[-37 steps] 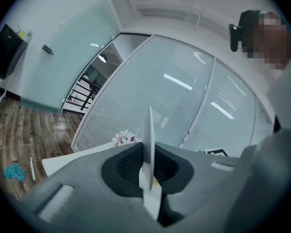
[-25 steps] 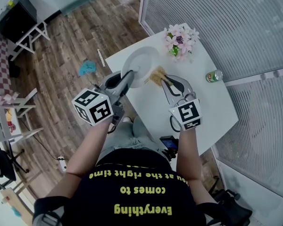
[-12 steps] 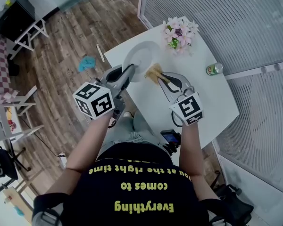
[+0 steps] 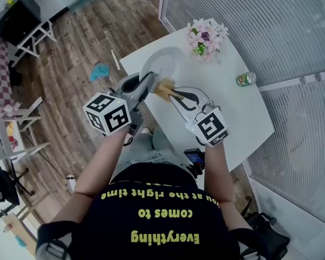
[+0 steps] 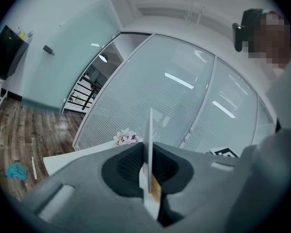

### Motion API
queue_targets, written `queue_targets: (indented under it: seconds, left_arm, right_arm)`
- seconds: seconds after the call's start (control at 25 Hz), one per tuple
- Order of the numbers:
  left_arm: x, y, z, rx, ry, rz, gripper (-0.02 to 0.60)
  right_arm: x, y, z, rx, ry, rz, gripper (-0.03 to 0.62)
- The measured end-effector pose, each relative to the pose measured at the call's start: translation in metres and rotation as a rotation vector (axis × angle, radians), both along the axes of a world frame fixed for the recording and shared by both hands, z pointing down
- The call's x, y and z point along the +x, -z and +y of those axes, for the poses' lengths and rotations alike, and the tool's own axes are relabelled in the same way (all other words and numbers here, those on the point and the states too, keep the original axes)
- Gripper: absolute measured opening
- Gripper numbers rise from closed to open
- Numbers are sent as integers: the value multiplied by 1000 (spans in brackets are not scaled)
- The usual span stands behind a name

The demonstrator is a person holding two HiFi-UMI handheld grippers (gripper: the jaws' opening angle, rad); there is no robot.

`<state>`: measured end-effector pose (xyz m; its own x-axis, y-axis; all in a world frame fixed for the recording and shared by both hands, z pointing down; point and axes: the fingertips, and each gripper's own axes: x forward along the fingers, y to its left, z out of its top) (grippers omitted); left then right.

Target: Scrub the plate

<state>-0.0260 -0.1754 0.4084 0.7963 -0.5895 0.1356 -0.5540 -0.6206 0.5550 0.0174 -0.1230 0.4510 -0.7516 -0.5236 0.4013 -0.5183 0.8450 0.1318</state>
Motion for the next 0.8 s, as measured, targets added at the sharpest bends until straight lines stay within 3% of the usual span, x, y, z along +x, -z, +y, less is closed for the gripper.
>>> queue_targets:
  seconds: [0.28,0.56,0.8]
  left_arm:
    - [-3,2,1,-2,4,12,19]
    - [0,0,2,-7,-2,15,18]
    - [-2,0,2,-5,4,7,20]
  right_arm:
    - [-26,7,18,41,116,8,32]
    - [-13,2,12,65,92,54,32]
    - [1,-6,5,154,45,198,32]
